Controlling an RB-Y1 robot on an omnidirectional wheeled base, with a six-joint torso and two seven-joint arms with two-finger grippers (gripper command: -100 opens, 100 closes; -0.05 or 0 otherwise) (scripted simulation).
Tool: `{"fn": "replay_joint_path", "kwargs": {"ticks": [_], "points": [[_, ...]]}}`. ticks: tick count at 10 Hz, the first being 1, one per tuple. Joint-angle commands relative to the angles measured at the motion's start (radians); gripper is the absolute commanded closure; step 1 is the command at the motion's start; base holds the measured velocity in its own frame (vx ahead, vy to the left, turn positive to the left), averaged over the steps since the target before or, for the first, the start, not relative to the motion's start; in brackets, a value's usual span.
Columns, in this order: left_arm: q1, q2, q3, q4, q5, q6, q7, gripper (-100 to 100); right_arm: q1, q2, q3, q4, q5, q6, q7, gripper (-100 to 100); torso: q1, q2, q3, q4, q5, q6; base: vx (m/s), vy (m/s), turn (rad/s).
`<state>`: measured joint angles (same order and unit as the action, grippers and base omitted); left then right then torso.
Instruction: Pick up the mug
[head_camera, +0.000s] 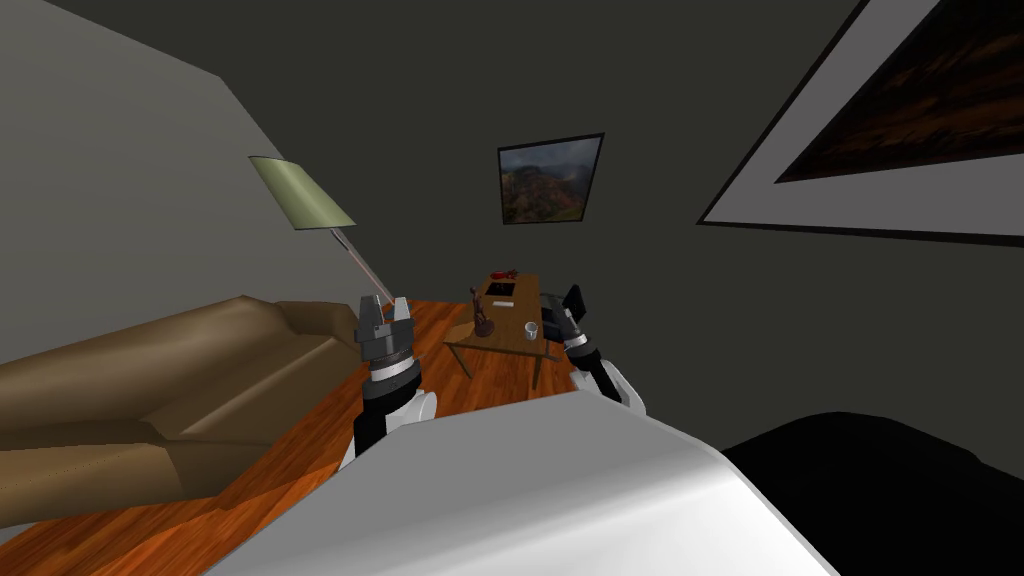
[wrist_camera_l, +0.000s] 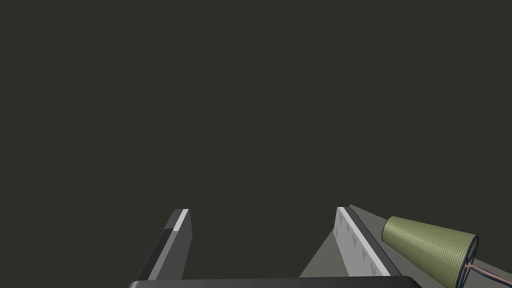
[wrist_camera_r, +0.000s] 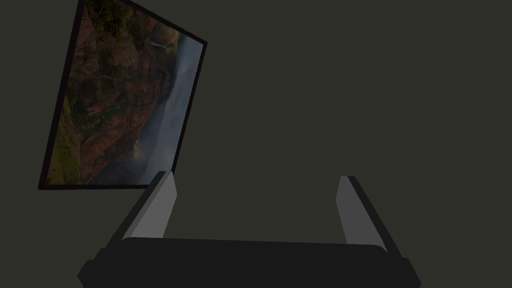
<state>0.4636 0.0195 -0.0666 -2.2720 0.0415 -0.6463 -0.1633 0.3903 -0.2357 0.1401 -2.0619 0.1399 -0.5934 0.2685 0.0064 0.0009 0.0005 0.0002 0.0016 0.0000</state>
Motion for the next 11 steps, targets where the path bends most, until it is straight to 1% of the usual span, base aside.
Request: {"fn": "replay_joint_path", "kwargs": {"ticks": [1,3,4,6,7,8,9,10,11], "points": [[0.000,0.000,0.000,0.000,0.000,0.000,0.000,0,-0.023,-0.042,0.023,0.047,0.011,0.002,0.031,-100,0.000,0.000,0.000,0.000,0.000,0.000,-0.025,0.078,-0.016],[0.000,0.000,0.000,0.000,0.000,0.000,0.000,0,-0.068,-0.104,0.073,0.112,0.036,0.018,0.090,-100,0.001,0.001,0.001,0.000,0.000,0.000,-0.050,0.139,-0.035],[0.000,0.000,0.000,0.000,0.000,0.000,0.000,0,-0.068,-0.113,0.073,0.124,0.036,0.018,0.091,-100,0.004,0.002,0.001,0.000,0.001,0.000,-0.037,0.134,-0.014],[0.000,0.000,0.000,0.000,0.000,0.000,0.000,0,-0.116,-0.181,0.127,0.189,0.062,0.035,0.154,-100,0.001,0.001,0.001,0.000,0.000,0.000,-0.041,0.130,-0.025],[0.000,0.000,0.000,0.000,0.000,0.000,0.000,0,-0.116,-0.187,0.127,0.206,0.062,0.035,0.156,-100,0.003,0.001,0.001,0.000,0.001,0.000,-0.039,0.137,-0.018],[0.000,0.000,0.000,0.000,0.000,0.000,0.000,0,-0.141,-0.225,0.155,0.240,0.075,0.043,0.189,-100,0.003,0.001,0.001,0.000,0.001,0.000,-0.036,0.131,-0.025],[0.000,0.000,0.000,0.000,0.000,0.000,0.000,0,-0.166,-0.250,0.183,0.271,0.089,0.050,0.223,-100,0.002,0.001,0.001,0.000,0.001,0.000,-0.045,0.175,-0.034],[0.000,0.000,0.000,0.000,0.000,0.000,0.000,0,-0.166,-0.264,0.183,0.293,0.089,0.050,0.223,-100,0.005,0.001,0.001,0.000,0.001,0.000,-0.032,0.131,-0.016],[0.000,0.000,0.000,0.000,0.000,0.000,0.000,0,-0.191,-0.298,0.212,0.327,0.103,0.057,0.256,-100,0.002,0.001,0.001,0.000,0.001,0.000,-0.015,0.107,-0.018]]}}
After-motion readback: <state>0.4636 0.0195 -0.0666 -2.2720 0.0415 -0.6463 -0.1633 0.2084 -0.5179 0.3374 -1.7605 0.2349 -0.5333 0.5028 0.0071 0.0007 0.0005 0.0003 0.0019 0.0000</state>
